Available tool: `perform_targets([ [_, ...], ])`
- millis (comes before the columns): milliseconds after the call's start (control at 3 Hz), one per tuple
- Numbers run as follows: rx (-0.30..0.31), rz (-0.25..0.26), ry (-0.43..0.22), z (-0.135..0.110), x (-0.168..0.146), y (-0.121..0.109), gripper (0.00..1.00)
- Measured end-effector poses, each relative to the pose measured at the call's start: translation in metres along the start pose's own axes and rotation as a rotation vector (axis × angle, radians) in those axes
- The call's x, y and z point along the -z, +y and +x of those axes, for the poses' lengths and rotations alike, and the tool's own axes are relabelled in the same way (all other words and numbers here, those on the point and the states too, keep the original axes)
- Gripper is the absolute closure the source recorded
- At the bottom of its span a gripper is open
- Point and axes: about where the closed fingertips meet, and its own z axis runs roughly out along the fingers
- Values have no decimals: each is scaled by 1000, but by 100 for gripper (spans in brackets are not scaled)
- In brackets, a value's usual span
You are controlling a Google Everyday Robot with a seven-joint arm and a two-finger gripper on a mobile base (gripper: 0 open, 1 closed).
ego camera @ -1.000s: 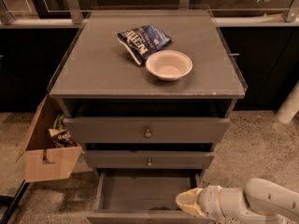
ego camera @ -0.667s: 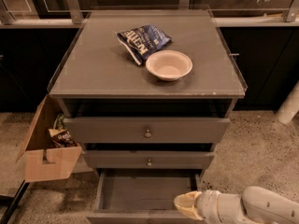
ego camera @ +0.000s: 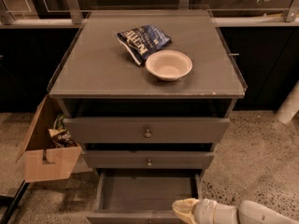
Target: Close bottom drawer
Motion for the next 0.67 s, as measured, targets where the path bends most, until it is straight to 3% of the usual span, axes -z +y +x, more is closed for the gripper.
perform_targets([
  [333,-70,44,-9,48,-13,-20,100],
  [667,-70,44,-9,48,-13,-20,100],
])
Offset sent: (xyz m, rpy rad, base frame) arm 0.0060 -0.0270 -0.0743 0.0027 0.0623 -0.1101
